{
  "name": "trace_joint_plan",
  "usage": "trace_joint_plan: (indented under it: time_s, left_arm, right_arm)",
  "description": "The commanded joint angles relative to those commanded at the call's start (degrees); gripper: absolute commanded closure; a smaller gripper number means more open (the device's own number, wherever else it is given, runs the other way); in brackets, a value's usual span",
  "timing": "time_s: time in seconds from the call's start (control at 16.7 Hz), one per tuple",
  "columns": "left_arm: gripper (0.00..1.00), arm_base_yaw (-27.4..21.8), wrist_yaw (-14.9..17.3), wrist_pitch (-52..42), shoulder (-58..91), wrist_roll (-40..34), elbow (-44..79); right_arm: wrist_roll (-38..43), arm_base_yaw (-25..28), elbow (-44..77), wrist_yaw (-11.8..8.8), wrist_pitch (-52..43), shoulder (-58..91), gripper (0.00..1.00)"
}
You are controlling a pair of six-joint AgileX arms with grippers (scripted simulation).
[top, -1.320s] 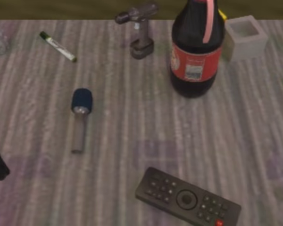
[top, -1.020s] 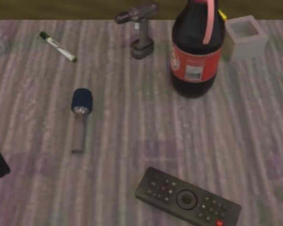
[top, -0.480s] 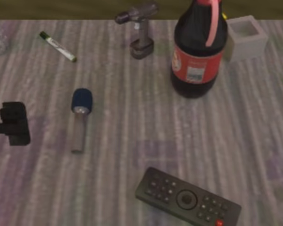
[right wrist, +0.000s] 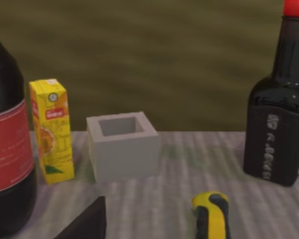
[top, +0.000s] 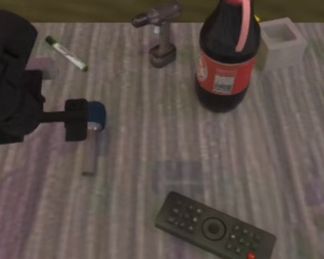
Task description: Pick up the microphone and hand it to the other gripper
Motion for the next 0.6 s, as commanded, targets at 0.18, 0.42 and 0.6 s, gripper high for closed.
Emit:
trace_joint_plan:
  time_s: [0.18, 0.42, 0.6]
  left_arm:
    - [0.00, -2.0, 0.4, -5.1, 10.6, -1.9, 7.9]
    - [0.00, -3.4, 0.7, -8.6, 17.8, -3.1, 13.7]
    - [0.00, -3.5, 0.7, -8.8, 18.2, -3.2, 14.1]
  right_arm:
    - [0.0, 0.0, 0.0, 0.0, 0.0, 0.0, 0.00]
    - [0.0, 0.0, 0.0, 0.0, 0.0, 0.0, 0.00]
    - [0.0, 0.0, 0.0, 0.0, 0.0, 0.0, 0.00]
